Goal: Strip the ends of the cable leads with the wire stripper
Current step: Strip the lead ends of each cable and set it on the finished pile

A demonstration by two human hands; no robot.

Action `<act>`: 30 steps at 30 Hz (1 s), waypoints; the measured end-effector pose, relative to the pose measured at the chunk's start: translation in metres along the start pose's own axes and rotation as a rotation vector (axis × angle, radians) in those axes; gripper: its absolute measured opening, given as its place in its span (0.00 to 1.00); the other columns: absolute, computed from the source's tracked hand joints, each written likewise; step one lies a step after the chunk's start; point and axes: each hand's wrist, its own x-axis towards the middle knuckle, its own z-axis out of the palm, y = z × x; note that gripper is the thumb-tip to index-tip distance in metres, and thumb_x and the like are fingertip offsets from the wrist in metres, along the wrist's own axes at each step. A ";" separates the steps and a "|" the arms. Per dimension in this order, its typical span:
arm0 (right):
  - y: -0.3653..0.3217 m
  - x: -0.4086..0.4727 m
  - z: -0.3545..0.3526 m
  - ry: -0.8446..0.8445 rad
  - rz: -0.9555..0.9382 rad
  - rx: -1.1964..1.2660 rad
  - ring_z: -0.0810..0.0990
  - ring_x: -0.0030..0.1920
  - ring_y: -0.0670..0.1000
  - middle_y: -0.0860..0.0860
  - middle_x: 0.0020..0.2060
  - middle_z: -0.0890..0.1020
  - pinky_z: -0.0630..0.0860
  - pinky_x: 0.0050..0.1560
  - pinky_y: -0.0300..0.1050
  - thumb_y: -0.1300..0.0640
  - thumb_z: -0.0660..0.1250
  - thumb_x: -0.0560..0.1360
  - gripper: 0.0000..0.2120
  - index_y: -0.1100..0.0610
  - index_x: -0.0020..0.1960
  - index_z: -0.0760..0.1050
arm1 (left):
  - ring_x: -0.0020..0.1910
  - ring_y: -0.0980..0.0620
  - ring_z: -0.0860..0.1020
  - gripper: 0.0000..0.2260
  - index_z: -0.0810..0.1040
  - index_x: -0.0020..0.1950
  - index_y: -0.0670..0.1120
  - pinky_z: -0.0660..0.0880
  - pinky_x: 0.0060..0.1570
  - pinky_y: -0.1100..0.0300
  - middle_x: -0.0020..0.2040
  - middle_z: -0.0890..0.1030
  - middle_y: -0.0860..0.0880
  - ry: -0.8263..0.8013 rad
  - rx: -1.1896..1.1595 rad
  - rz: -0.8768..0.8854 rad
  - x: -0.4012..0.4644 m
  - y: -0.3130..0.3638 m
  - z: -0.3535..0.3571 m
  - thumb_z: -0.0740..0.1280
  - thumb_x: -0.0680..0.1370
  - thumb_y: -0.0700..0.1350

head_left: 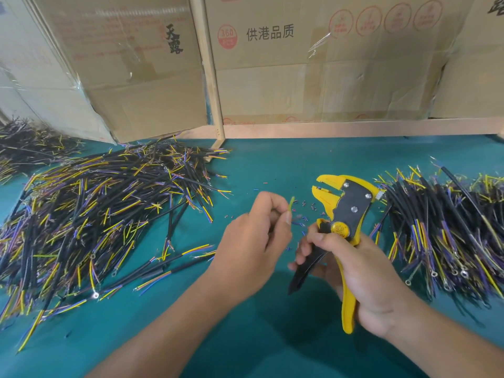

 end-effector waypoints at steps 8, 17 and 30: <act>-0.008 -0.004 -0.003 -0.284 0.235 0.088 0.74 0.35 0.57 0.59 0.35 0.73 0.79 0.42 0.55 0.60 0.71 0.72 0.07 0.62 0.42 0.75 | 0.26 0.55 0.59 0.04 0.65 0.46 0.57 0.58 0.28 0.60 0.27 0.65 0.57 0.084 -0.098 -0.063 0.009 -0.013 -0.017 0.58 0.80 0.53; -0.009 -0.008 -0.006 -0.439 0.262 -0.025 0.73 0.36 0.57 0.58 0.35 0.73 0.78 0.44 0.56 0.54 0.73 0.71 0.11 0.61 0.42 0.75 | 0.27 0.52 0.59 0.04 0.66 0.46 0.57 0.58 0.29 0.59 0.28 0.65 0.54 0.063 -0.159 -0.067 0.009 -0.013 -0.017 0.58 0.80 0.52; -0.009 -0.010 -0.003 -0.421 0.302 0.018 0.71 0.33 0.56 0.57 0.32 0.69 0.76 0.39 0.54 0.51 0.73 0.72 0.14 0.61 0.40 0.74 | 0.30 0.42 0.59 0.06 0.66 0.45 0.55 0.58 0.30 0.50 0.29 0.63 0.55 0.052 -0.310 -0.091 0.009 -0.009 -0.012 0.58 0.80 0.54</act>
